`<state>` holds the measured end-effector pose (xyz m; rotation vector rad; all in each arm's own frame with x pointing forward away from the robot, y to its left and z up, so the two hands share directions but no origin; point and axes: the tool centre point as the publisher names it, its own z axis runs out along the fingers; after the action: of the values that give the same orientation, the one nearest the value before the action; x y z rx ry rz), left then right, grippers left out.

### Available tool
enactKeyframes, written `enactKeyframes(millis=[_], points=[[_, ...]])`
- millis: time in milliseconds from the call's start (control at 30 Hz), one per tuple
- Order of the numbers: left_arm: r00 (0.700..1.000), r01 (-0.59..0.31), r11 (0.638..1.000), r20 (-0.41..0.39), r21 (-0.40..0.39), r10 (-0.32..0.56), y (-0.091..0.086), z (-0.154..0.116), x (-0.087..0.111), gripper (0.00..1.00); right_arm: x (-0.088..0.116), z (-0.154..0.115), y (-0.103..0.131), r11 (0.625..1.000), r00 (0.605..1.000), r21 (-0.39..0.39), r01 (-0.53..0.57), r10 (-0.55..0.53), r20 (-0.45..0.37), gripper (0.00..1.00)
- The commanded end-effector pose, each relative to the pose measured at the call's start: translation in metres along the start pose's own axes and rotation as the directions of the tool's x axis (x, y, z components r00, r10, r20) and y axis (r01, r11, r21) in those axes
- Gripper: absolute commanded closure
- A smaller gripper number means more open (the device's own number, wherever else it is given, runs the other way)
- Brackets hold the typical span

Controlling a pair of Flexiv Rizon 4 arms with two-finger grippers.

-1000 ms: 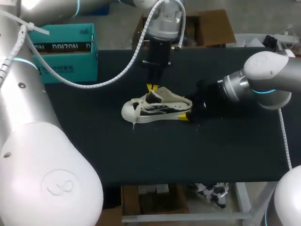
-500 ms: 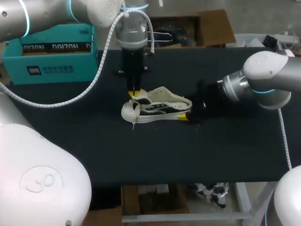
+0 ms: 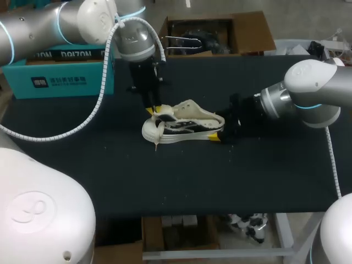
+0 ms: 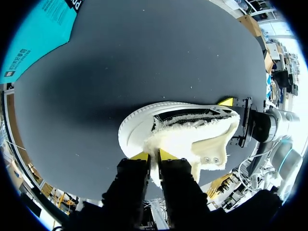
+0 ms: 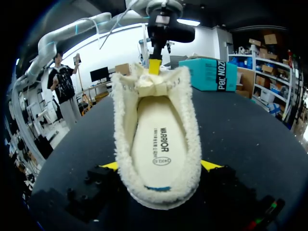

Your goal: Open the shoe tongue, take the insole out of the shoe, put the insole back into the shoe, and pack the shoe into the shoebox

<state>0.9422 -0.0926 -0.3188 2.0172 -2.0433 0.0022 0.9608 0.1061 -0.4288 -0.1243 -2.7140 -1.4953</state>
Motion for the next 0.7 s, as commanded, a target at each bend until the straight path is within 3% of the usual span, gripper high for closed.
enactKeyframes(millis=[33, 167, 200, 233, 267, 333, 367, 400, 433, 500, 533, 567, 600, 633, 700], points=[[0.999, -0.050, 0.998, 0.023, 0.026, 0.049, 0.015, -0.025, 0.006, 0.57, -0.001, 0.003, -0.004, 1.000, 1.000, -0.003, 0.001, -0.001, -0.004, 1.00], [0.990, -0.136, 0.987, 0.056, 0.082, 0.132, 0.029, -0.053, 0.016, 0.70, -0.001, 0.003, -0.004, 1.000, 1.000, -0.003, 0.001, -0.001, -0.004, 1.00], [0.983, -0.178, 0.980, 0.060, 0.086, 0.174, 0.032, -0.058, 0.019, 0.78, -0.001, 0.003, -0.004, 1.000, 1.000, -0.003, 0.001, -0.001, -0.004, 1.00], [0.976, -0.212, 0.972, 0.072, 0.101, 0.205, 0.034, -0.064, 0.023, 0.94, -0.001, 0.003, -0.004, 1.000, 1.000, -0.003, 0.001, -0.001, -0.004, 1.00], [0.966, -0.254, 0.961, 0.087, 0.112, 0.245, 0.036, -0.069, 0.027, 1.00, -0.001, 0.003, -0.004, 1.000, 1.000, -0.003, 0.001, -0.001, -0.004, 1.00], [0.924, -0.377, 0.921, 0.110, 0.102, 0.366, 0.035, -0.078, 0.033, 1.00, -0.001, 0.003, -0.004, 1.000, 1.000, -0.003, 0.001, -0.001, -0.004, 1.00], [0.880, -0.468, 0.880, 0.135, 0.083, 0.455, 0.034, -0.081, 0.037, 1.00, -0.001, 0.003, -0.004, 1.000, 1.000, -0.003, 0.001, -0.001, -0.004, 1.00], [0.800, -0.590, 0.806, 0.158, 0.038, 0.579, 0.033, -0.083, 0.040, 1.00, -0.001, 0.003, -0.004, 1.000, 1.000, -0.003, 0.001, -0.001, -0.004, 1.00], [0.699, -0.705, 0.709, 0.169, 0.002, 0.695, 0.033, -0.083, 0.043, 1.00, -0.001, 0.003, -0.004, 1.000, 1.000, -0.003, 0.001, -0.001, -0.004, 1.00], [0.367, -0.911, 0.382, 0.115, -0.154, 0.923, 0.033, -0.082, 0.045, 1.00, -0.001, 0.003, -0.004, 1.000, 1.000, -0.003, 0.001, -0.001, -0.004, 1.00], [0.191, -0.972, 0.200, 0.080, -0.125, 0.978, 0.029, -0.082, 0.045, 1.00, -0.001, 0.003, -0.004, 1.000, 1.000, -0.003, 0.001, -0.001, -0.004, 1.00], [0.030, -0.993, 0.029, -0.009, -0.112, 1.000, 0.023, -0.085, 0.045, 1.00, -0.001, 0.003, -0.004, 1.000, 1.000, -0.003, 0.001, -0.001, -0.004, 1.00], [-0.015, -0.995, -0.018, -0.033, -0.095, 0.999, 0.015, -0.087, 0.049, 1.00, -0.001, 0.003, -0.004, 1.000, 1.000, -0.003, 0.001, -0.001, -0.004, 1.00], [0.030, -0.993, 0.022, -0.066, -0.117, 0.997, 0.007, -0.088, 0.058, 1.00, -0.001, 0.003, -0.004, 1.000, 1.000, -0.003, 0.001, -0.001, -0.004, 1.00], [0.030, -0.993, 0.022, -0.066, -0.117, 0.997, 0.007, -0.088, 0.058, 1.00, -0.001, 0.003, -0.004, 1.000, 1.000, -0.003, 0.001, -0.001, -0.004, 1.00]])
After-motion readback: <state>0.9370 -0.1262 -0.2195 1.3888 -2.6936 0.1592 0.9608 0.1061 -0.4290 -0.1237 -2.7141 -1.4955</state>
